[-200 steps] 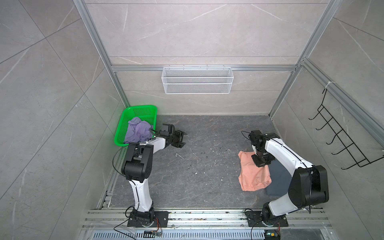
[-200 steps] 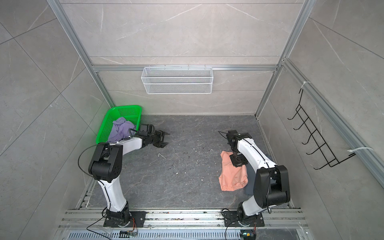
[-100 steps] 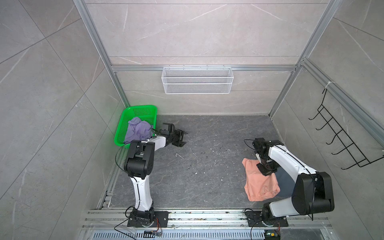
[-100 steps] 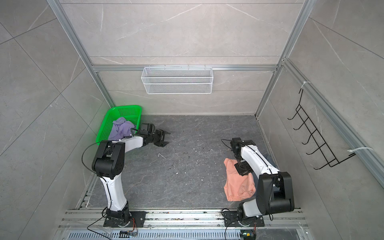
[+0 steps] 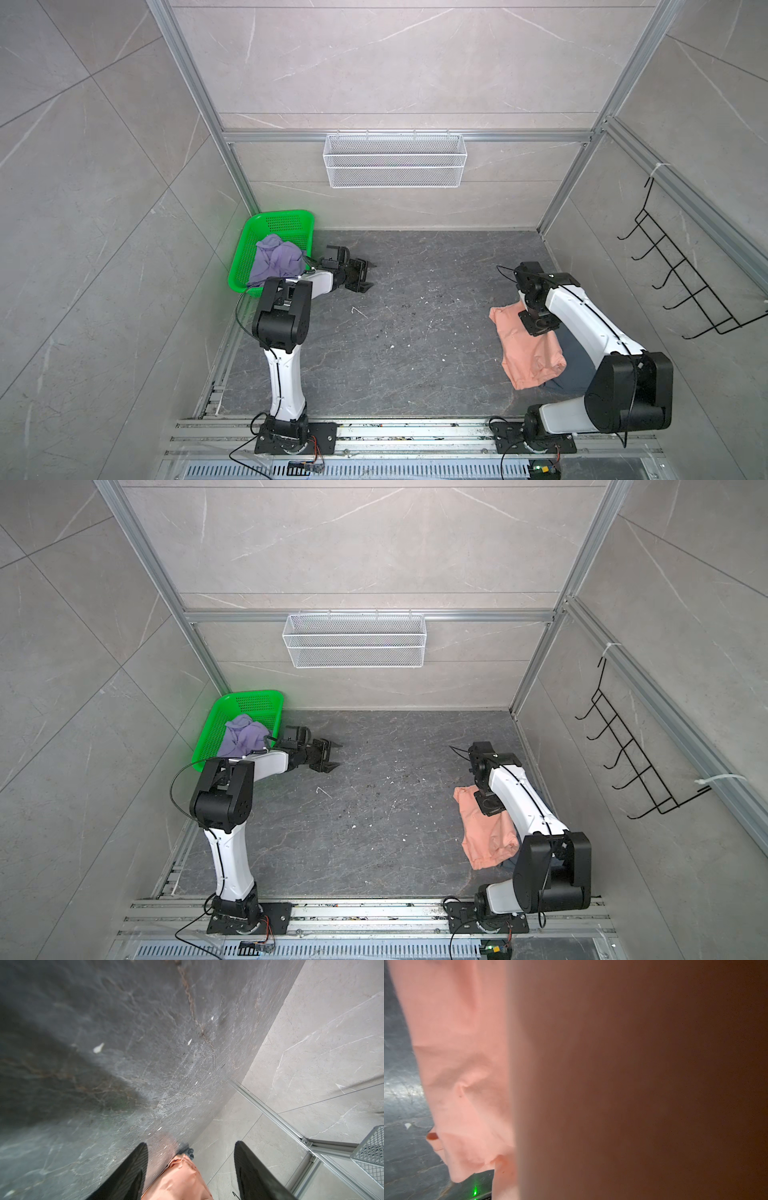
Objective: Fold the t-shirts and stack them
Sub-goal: 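Lower the pink bundle onto the blue-grey cloth with the right gripper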
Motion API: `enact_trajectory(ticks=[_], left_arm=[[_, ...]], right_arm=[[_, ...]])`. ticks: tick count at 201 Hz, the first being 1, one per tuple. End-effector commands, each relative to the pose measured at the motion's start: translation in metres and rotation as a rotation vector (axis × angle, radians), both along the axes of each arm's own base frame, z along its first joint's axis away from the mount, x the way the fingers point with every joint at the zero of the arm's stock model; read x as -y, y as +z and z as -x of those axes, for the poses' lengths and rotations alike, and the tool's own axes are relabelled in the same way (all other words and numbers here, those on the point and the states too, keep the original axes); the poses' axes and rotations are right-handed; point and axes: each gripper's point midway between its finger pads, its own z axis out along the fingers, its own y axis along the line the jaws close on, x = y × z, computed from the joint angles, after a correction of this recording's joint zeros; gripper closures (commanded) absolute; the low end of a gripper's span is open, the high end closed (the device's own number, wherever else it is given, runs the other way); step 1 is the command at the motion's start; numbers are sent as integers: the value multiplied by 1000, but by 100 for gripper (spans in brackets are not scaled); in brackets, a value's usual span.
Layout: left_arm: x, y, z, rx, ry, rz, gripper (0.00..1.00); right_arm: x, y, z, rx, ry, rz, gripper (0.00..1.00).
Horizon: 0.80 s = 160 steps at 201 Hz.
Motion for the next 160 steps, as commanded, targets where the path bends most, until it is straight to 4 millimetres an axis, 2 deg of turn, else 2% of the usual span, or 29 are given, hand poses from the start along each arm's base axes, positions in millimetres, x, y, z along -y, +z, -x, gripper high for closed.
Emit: enact_trajectory(ticks=[1, 27, 54, 89, 121, 160], left_arm=[[3, 9, -6, 33, -11, 28, 32], [3, 6, -9, 29, 0, 38, 32], [4, 8, -15, 37, 4, 48, 32], [5, 9, -17, 42, 6, 48, 32], [4, 8, -16, 38, 8, 47, 32], [4, 8, -19, 41, 15, 51, 32]], right_arm=[[0, 27, -8, 94, 15, -18, 100], [0, 30, 0, 71, 24, -37, 100], [10, 27, 9, 25, 18, -12, 100], [16, 33, 12, 48, 19, -57, 100], [11, 35, 16, 39, 48, -117, 100], [13, 33, 19, 31, 55, -142, 100]])
